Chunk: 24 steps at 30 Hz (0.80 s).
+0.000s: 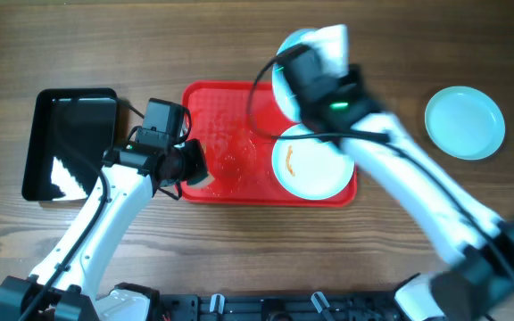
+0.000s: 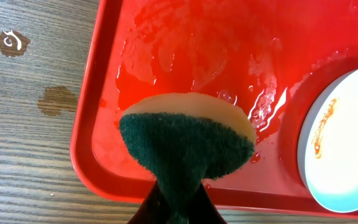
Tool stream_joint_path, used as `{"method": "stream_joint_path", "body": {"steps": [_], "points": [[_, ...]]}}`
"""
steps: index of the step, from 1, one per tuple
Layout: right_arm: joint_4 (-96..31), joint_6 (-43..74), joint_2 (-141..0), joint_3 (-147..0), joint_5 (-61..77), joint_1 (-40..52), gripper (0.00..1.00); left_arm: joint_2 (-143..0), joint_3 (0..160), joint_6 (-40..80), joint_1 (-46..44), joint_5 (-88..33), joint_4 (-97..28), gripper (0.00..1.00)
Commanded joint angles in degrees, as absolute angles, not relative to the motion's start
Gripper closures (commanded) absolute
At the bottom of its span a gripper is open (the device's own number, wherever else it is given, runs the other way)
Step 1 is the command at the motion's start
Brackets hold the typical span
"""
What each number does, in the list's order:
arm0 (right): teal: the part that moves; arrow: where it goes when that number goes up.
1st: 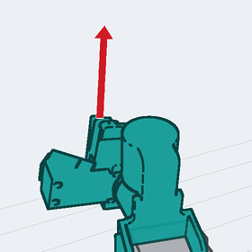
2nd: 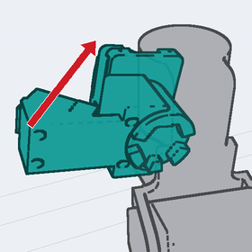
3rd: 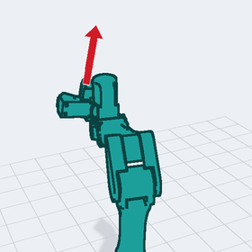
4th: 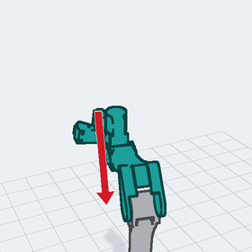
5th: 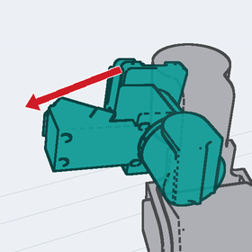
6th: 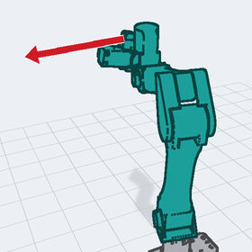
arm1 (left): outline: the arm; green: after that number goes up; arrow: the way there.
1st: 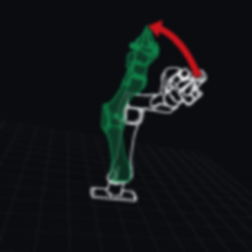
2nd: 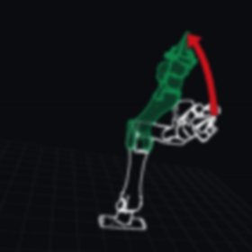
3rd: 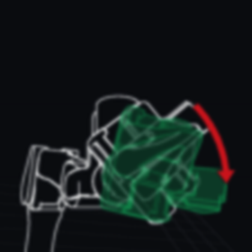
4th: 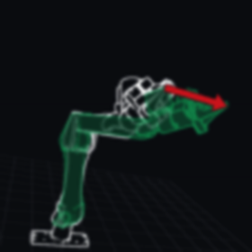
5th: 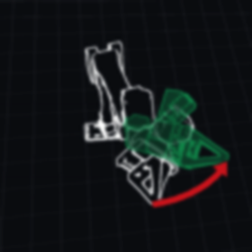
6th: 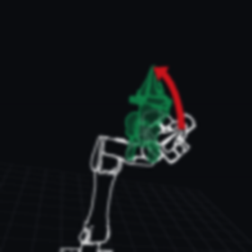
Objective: Clean dirty plates on tray and stack at the side
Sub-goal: 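Carry the plate right and stack it on the cleaned plate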
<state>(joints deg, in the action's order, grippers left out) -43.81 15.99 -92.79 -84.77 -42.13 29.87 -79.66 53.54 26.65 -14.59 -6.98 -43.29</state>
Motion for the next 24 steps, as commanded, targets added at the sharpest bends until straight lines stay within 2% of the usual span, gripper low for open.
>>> {"method": "stream_joint_path", "body": {"steps": [1, 4, 12, 18, 24], "points": [[-44.3, 22.7, -88.0, -85.1, -22.6, 19.9, 0.96, -80.0, 54.2, 26.3, -14.4, -7.7, -43.3, 0.95], [-47.4, 22.7, -88.2, -85.0, -17.7, 11.0, 0.96, -80.0, 54.2, 26.3, -14.4, -7.7, -43.3, 0.96], [-53.8, 27.2, -89.7, -83.9, -14.7, -10.0, 0.96, -80.1, 54.2, 26.3, -14.4, -7.7, -43.1, 0.96], [-50.4, 27.0, -89.8, -79.0, -4.4, -25.1, 0.96, -80.1, 54.2, 26.3, -14.4, -7.7, -43.0, 0.96], [-43.0, 27.1, -89.9, -72.5, -2.0, -32.4, 0.96, -80.1, 54.2, 26.3, -14.4, -7.7, -43.0, 0.96]]}}
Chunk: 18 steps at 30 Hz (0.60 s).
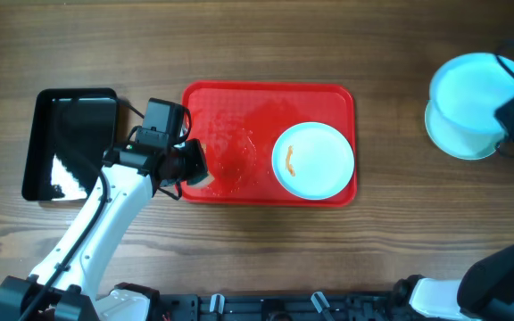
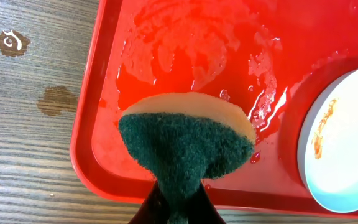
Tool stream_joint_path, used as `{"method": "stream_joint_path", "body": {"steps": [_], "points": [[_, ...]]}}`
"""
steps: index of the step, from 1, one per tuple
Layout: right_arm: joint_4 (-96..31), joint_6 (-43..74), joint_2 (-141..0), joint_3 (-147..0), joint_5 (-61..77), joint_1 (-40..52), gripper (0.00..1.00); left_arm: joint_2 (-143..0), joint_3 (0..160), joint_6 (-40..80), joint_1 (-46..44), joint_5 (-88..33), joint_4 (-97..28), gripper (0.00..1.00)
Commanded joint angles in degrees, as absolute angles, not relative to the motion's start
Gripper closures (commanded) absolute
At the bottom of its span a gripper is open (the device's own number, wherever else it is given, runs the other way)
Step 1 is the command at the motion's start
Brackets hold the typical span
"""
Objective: Clean dirty plates on tray and stack at the side
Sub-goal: 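Carry the plate right and stack it on the cleaned plate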
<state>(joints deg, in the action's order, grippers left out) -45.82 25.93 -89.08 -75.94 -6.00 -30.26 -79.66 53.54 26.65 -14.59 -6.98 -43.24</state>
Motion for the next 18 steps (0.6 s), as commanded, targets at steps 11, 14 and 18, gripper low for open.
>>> {"method": "stream_joint_path", "body": {"steps": [11, 14, 18], "points": [[-33.9, 26.9, -95.6, -66.2, -5.5, -33.6, 0.95, -80.1, 54.2, 26.3, -14.4, -7.7, -42.9, 0.96], [-31.2, 25.4, -97.8, -66.3, -5.5, -33.6, 0.96, -80.1, 54.2, 26.3, -14.4, -7.7, -42.9, 0.96], [-29.8, 25.7, -99.5, -66.3, -5.0, -33.6, 0.95, -80.1, 54.2, 26.3, -14.4, -7.7, -42.8, 0.96]]}}
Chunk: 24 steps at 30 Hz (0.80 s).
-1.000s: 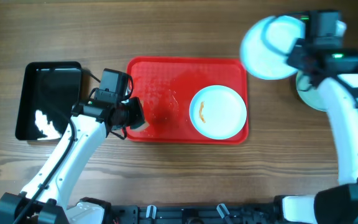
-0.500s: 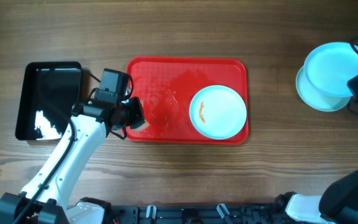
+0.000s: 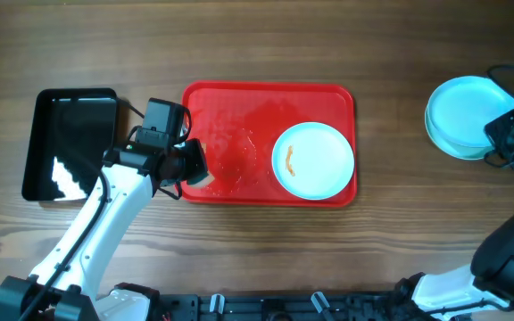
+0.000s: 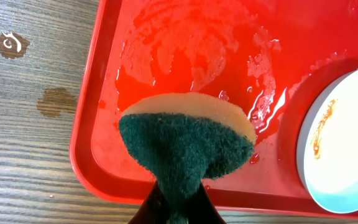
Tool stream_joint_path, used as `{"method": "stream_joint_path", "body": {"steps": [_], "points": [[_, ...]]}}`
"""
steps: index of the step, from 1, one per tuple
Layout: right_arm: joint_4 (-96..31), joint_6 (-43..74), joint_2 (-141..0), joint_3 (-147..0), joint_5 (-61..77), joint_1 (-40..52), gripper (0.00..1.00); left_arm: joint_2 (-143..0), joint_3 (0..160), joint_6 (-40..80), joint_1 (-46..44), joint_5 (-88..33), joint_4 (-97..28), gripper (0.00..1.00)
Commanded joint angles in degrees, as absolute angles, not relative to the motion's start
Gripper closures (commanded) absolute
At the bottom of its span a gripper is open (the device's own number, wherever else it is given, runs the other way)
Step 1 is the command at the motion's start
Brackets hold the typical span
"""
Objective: Clean dirty plates on tray and stack at the side
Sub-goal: 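Carry the plate right and stack it on the cleaned plate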
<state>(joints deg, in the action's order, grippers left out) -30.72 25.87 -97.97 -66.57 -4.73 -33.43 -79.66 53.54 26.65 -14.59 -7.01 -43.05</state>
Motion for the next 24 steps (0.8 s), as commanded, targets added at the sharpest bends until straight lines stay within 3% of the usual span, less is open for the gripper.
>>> {"method": "stream_joint_path", "body": {"steps": [1, 10, 12, 15, 17, 20, 21, 24], "points": [[-29.8, 26.0, -99.7, -66.3, -5.1, -33.6, 0.96, -80.1, 54.2, 26.3, -14.4, -7.7, -42.8, 0.96], [-30.3, 26.1, -99.9, -66.3, -5.1, -33.6, 0.95, -80.1, 54.2, 26.3, -14.4, -7.7, -42.9, 0.96], [-30.3, 26.1, -99.9, -66.3, -5.1, -33.6, 0.75, -80.1, 54.2, 26.3, -14.4, -7.7, -42.8, 0.96], [-30.5, 26.1, -99.9, -66.3, -5.1, -33.6, 0.83, -80.1, 54.2, 26.3, -14.4, -7.7, -42.8, 0.95], [-30.5, 26.1, -99.9, -66.3, -5.1, -33.6, 0.76, -80.1, 54.2, 26.3, -14.4, -7.7, -42.8, 0.95], [-31.0, 26.1, -99.5, -66.5, -4.4, -33.6, 0.75, -80.1, 54.2, 26.3, -14.4, -7.7, -42.8, 0.95], [-31.0, 26.1, -99.0, -66.5, -3.0, -33.6, 0.73, -80.1, 54.2, 26.3, -14.4, -7.7, -42.8, 0.95], [-30.8, 25.8, -96.8, -66.8, 4.1, -33.6, 0.5, -80.1, 54.2, 26.3, -14.4, -7.7, -42.8, 0.95]]}}
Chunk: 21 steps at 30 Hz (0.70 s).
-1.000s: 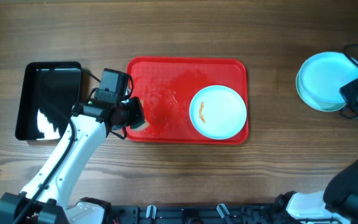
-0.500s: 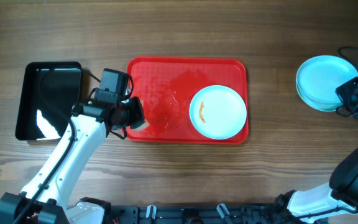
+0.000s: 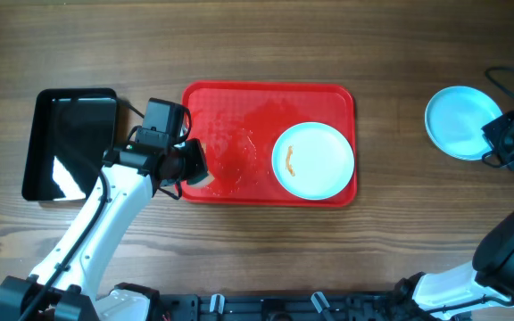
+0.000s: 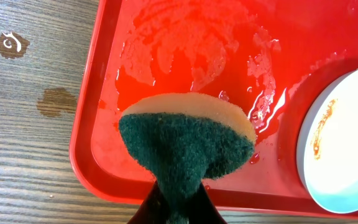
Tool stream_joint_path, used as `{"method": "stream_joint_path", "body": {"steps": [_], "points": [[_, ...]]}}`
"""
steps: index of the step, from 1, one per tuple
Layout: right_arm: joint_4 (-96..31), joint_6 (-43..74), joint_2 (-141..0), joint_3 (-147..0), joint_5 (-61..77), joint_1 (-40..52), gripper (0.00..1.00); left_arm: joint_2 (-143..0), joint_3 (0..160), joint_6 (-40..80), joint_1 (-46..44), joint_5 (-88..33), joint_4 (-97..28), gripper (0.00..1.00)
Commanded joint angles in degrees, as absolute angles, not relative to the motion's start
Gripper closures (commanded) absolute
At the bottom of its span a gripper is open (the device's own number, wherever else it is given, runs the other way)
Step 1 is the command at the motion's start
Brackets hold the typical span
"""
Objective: Clean dirty plates on tray and stack at the side
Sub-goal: 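Carry the plate right and stack it on the cleaned plate, then move the right gripper back to the last plate on the tray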
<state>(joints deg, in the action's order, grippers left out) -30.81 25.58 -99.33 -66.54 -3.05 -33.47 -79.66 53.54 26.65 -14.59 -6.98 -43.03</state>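
Observation:
A white plate [image 3: 313, 160] with an orange smear lies in the right half of the red tray [image 3: 239, 100]; the left wrist view shows it too, as the plate [image 4: 347, 155]. My left gripper [image 4: 178, 202] is shut on a green and yellow sponge [image 4: 188, 140], held just above the tray's wet front left corner [image 4: 95, 168]. The sponge [image 3: 194, 166] stays left of the plate, apart from it. Pale blue clean plates [image 3: 460, 122] sit stacked on the table at the right. My right gripper [image 3: 498, 143] is at their right rim; its jaws are too small to read.
A black rectangular tray [image 3: 70, 143] lies left of the red tray. Water drops mark the wood [image 4: 11, 42] beside the red tray's left edge. Cables trail at the far right edge of the table.
The upper pale blue plate sat slightly off-centre on the lower one; now the two lie flush. My right gripper has shifted a little toward the front. The left gripper and sponge have not moved.
First my right arm reached over the tray's back right corner with a pale blue plate lifted. Then it had the plate above the other one on the right. Later the plate rested there, and now it lies flush. The left gripper kept the sponge still throughout.

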Motion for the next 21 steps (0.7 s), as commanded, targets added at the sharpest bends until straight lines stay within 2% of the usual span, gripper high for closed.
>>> {"method": "stream_joint_path", "body": {"steps": [1, 3, 5, 9, 11, 14, 18, 21], "points": [[-30.5, 25.5, -95.7, -67.0, 7.6, -33.6, 0.36, -80.1, 54.2, 26.3, -14.4, -7.7, -42.8, 0.95], [-29.8, 25.5, -93.1, -67.2, 17.2, -33.6, 0.28, -80.1, 54.2, 26.3, -14.4, -7.7, -42.8, 0.95], [-29.6, 25.6, -90.8, -67.2, 27.4, -33.5, 0.25, -80.1, 54.2, 26.3, -14.4, -7.7, -42.6, 0.95], [-30.8, 25.5, -87.5, -67.2, 49.7, -31.5, 0.24, -80.1, 54.2, 26.3, -14.4, -7.7, -42.2, 0.96], [-31.9, 25.1, -86.8, -67.2, 52.4, -29.0, 0.24, -80.1, 54.2, 26.3, -14.4, -7.7, -42.2, 0.96], [-34.1, 19.5, -86.5, -67.2, 49.2, -22.3, 0.24, -80.1, 54.2, 26.3, -14.4, -7.7, -42.2, 0.96], [-37.8, 16.4, -86.9, -67.0, 29.8, -10.2, 0.22, -80.1, 54.2, 26.3, -14.4, -7.7, -42.5, 0.96], [-38.6, 16.7, -88.6, -67.0, 17.7, 0.7, 0.16, -80.1, 54.2, 26.3, -14.4, -7.7, -43.1, 0.96]]}}
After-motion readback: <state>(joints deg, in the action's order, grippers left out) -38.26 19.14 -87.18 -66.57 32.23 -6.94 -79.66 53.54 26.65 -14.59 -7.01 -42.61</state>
